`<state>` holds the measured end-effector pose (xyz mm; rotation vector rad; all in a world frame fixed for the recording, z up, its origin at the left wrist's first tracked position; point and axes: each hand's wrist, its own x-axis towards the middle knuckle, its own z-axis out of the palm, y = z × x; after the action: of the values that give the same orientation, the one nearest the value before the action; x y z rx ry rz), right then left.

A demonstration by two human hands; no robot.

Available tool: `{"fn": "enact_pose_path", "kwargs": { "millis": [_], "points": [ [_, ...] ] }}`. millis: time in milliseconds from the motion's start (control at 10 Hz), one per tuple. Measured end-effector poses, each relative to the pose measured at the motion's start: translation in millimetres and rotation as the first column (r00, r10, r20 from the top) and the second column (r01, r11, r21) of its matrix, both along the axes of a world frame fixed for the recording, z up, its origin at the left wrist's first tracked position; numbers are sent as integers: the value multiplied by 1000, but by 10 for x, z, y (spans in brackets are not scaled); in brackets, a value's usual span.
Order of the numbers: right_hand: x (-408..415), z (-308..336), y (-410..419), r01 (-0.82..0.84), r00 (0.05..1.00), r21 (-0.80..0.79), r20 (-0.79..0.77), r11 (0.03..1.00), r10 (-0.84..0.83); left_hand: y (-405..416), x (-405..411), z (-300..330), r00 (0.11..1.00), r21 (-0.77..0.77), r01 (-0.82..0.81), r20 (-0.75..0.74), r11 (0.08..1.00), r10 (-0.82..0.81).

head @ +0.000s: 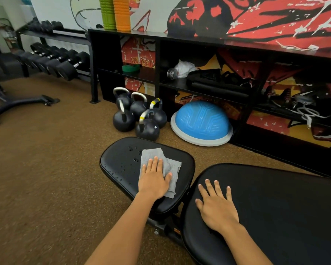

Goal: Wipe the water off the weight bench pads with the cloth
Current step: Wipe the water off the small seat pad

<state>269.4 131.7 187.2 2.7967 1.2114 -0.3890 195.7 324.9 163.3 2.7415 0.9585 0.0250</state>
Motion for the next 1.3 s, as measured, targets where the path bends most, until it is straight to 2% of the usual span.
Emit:
{"fn": "enact_pose_path", "kwargs": {
  "millis": [300, 600, 900, 1300],
  "points": [
    [-4, -12, 9, 7, 1000, 1, 6, 1000, -7, -205, -18, -8, 996, 47, 80, 22, 996, -82],
    [1, -17, 30, 16, 1000, -20, 11, 1000, -16, -20, 458, 52, 988, -51, 151, -31, 987, -153],
    [1, -21, 36, 26, 1000, -16, -3, 1000, -26, 255, 755, 95, 995, -63, 83, -40, 995, -86],
    [0, -16, 37, 24, 1000, -26, -1, 999, -24, 545, 675, 92, 999, -91, -47, 1, 995, 47]
  ]
}}
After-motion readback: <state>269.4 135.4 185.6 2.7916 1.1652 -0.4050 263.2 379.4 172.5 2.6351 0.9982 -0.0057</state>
